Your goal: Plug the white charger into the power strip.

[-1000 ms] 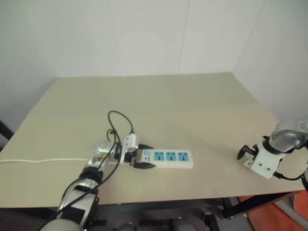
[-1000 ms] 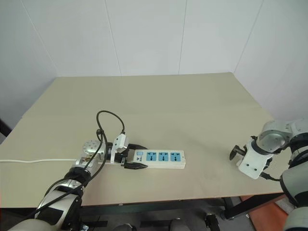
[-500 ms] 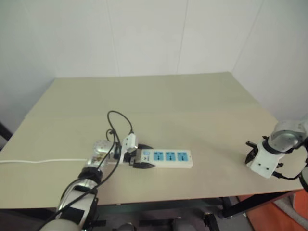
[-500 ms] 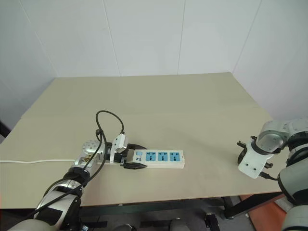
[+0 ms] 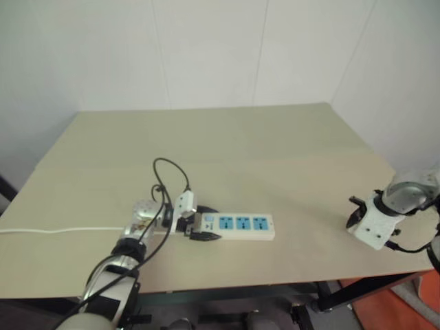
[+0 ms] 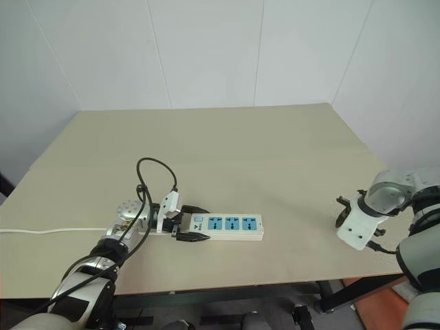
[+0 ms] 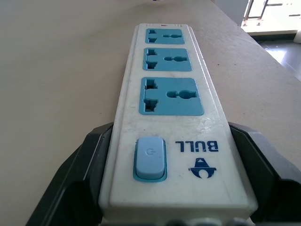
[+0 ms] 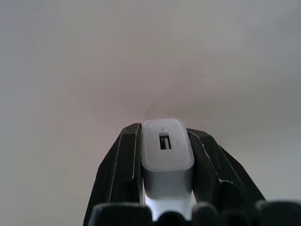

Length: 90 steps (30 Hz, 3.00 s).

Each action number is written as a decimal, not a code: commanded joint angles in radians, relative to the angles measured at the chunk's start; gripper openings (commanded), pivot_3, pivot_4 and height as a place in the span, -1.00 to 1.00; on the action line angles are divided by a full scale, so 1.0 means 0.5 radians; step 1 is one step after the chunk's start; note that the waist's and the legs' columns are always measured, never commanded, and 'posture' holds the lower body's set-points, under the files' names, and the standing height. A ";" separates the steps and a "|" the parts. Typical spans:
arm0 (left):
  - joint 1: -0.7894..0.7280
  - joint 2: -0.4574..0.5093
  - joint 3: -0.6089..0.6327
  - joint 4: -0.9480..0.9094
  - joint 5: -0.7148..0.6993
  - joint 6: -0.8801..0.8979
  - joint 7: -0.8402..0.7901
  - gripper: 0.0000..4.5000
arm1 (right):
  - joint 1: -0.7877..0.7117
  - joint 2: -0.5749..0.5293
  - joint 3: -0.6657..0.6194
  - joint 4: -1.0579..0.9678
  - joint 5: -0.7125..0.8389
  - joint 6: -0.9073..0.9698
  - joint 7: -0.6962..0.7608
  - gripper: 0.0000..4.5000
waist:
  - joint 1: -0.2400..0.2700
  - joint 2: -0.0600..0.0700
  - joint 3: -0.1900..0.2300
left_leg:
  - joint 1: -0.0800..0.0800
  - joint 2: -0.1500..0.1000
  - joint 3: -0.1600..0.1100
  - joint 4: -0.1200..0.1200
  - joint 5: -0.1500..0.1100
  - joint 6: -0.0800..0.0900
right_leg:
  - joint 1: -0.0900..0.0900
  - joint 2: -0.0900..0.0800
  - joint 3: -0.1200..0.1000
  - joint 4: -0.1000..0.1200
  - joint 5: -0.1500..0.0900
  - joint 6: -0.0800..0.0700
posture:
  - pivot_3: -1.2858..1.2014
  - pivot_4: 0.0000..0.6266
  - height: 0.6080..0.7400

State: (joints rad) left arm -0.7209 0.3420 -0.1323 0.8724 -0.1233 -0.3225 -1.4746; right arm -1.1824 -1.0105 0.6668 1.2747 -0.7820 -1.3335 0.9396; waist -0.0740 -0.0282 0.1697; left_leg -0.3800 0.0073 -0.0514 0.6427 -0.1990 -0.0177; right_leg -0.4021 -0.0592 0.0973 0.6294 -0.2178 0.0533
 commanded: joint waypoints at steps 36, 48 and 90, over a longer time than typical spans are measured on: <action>-0.014 0.037 -0.055 -0.019 0.034 0.076 -0.017 0.47 | 1.194 1.075 -1.181 -2.676 2.618 3.592 0.283 -0.47 | 0.017 0.000 0.003 | -0.019 0.002 -0.006 0.005 -0.004 0.006 | -0.013 0.002 -0.006 0.000 -0.001 0.004 | 0.03 -0.52 1.00; 0.040 0.027 -0.062 -0.100 0.027 0.130 0.011 0.47 | 1.202 1.215 -1.047 -2.490 2.423 3.303 0.320 -0.47 | 0.013 0.000 0.003 | -0.018 0.002 -0.006 0.004 -0.004 0.006 | -0.013 0.003 -0.006 0.000 -0.001 0.004 | 0.03 -0.52 1.00; 0.108 0.059 -0.075 -0.223 0.004 0.194 0.024 0.47 | 1.165 1.363 -1.011 -2.036 2.213 2.894 0.388 -0.47 | 0.009 0.000 0.003 | -0.018 0.003 -0.006 0.003 -0.004 0.006 | -0.013 0.003 -0.006 -0.001 -0.001 0.004 | 0.03 -0.52 1.00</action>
State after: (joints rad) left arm -0.6872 0.3585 -0.1514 0.7689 -0.1384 -0.2344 -1.4548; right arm -0.5833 -0.3305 0.1755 0.2540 0.3305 0.1338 1.1343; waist -0.0694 -0.0281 0.1711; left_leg -0.3889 0.0086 -0.0543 0.6443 -0.2009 -0.0148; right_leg -0.4086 -0.0577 0.0941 0.6289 -0.2184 0.0551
